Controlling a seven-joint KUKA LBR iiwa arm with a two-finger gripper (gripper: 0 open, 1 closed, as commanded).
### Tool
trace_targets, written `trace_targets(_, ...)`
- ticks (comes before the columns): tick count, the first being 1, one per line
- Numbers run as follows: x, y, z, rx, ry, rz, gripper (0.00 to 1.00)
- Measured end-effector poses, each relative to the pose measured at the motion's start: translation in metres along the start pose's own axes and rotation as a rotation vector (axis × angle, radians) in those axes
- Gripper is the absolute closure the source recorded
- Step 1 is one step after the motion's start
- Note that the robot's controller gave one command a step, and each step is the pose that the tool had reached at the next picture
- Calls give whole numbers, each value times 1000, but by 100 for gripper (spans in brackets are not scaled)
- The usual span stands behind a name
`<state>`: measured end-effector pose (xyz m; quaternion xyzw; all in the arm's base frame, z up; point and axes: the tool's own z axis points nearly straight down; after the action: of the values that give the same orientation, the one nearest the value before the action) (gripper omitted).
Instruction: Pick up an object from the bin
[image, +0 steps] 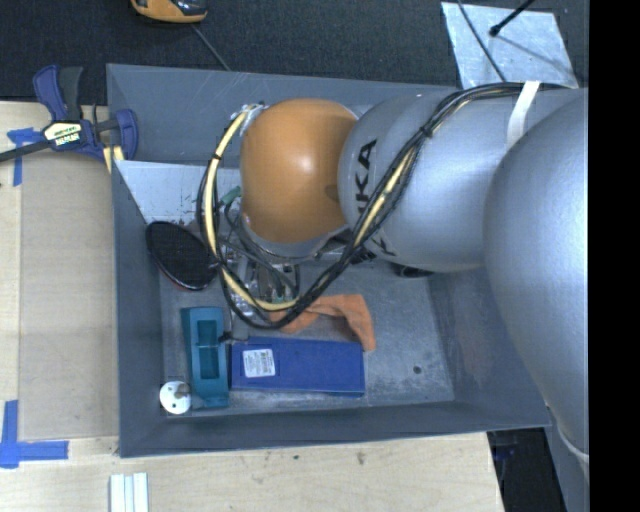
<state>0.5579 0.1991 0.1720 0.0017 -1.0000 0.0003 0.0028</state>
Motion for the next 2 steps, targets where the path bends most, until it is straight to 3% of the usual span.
trace_targets(1,-2,-1,-5,-2,-8,3,0)
trace_targets(2,12,-19,36,-4,-15,15,0)
